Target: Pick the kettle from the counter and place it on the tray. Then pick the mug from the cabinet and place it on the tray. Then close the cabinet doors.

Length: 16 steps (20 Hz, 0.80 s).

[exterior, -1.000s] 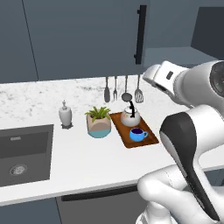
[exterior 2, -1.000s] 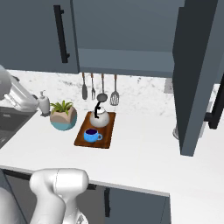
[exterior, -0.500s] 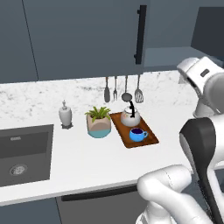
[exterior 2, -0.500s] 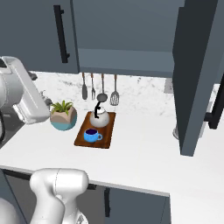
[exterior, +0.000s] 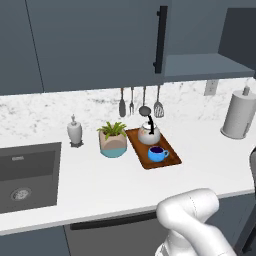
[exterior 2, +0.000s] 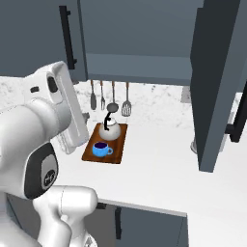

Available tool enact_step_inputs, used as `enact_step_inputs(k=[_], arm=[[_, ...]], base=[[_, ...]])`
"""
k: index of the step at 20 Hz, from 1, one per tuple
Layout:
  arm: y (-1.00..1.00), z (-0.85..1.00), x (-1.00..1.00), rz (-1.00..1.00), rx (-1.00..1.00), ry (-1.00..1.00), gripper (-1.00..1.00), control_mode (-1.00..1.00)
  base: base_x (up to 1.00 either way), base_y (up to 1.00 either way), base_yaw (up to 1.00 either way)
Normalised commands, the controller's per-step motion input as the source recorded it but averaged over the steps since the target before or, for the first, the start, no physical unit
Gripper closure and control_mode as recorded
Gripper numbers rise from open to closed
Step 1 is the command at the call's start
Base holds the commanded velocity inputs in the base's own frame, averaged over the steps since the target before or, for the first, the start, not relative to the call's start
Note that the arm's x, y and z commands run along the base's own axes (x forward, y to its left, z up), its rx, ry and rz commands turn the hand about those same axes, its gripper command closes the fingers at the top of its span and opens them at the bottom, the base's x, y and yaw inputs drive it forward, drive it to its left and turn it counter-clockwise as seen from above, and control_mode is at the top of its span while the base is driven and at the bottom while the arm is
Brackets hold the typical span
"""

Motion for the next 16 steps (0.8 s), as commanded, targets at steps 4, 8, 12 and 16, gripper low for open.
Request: enact_step_inputs(k=[4, 8, 12, 16], arm=[[-0.82, 0.14, -0.02, -0.08, 0.37, -0.26, -1.0, -1.0], [-0.67, 0.16, -0.2, -0.16, 0.35, -0.23, -1.0, -1.0], [-0.51, 0.19, -0.58, -0.17, 0.15, -0.25, -1.0, -1.0], [-0.45, 0.24, -0.54, -0.18, 0.06, -0.16, -1.0, -1.0]], base=[[0.0, 0.0, 0.0], [0.0, 0.0, 0.0], [0.0, 0.0, 0.0], [0.0, 0.0, 0.0]])
